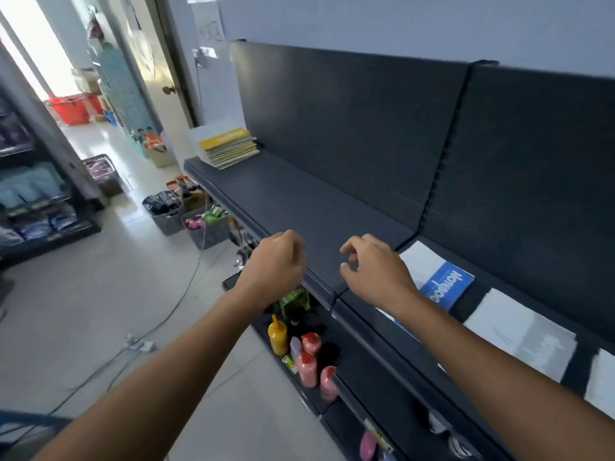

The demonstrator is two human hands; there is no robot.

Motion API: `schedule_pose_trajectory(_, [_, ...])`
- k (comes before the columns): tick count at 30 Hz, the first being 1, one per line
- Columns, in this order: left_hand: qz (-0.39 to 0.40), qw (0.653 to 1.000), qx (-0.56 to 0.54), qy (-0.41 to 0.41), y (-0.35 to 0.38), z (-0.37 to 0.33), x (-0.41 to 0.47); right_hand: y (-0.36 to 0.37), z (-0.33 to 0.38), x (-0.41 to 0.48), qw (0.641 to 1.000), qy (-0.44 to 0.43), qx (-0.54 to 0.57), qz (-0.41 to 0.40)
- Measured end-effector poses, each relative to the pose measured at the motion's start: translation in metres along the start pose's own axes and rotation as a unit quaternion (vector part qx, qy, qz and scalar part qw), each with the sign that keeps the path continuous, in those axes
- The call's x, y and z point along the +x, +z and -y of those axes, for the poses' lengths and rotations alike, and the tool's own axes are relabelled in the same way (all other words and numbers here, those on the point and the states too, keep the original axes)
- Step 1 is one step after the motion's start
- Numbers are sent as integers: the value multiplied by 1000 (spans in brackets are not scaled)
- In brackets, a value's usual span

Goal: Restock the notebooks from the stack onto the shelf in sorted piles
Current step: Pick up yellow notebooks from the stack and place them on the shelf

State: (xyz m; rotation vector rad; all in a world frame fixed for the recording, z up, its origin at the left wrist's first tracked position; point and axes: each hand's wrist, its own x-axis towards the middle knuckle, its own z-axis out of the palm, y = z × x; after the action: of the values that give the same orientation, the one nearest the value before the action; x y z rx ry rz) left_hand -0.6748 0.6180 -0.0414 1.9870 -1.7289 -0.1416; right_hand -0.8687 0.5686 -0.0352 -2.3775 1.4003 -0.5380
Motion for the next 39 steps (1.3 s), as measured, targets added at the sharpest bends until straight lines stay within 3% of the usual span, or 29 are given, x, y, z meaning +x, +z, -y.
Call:
schedule_pose_trajectory(11, [-24,997,-25,-64,-49,135,54,64,93,123,998,-61,-10,20])
schedule_pose_trajectory(23, [-41,995,12,-88,-87,260,188,132,169,310,994,-100,20,37])
schedule_pose_trajectory(39, [-11,999,10,-47,-129,426,335,217,254,480,998,-57,-10,19])
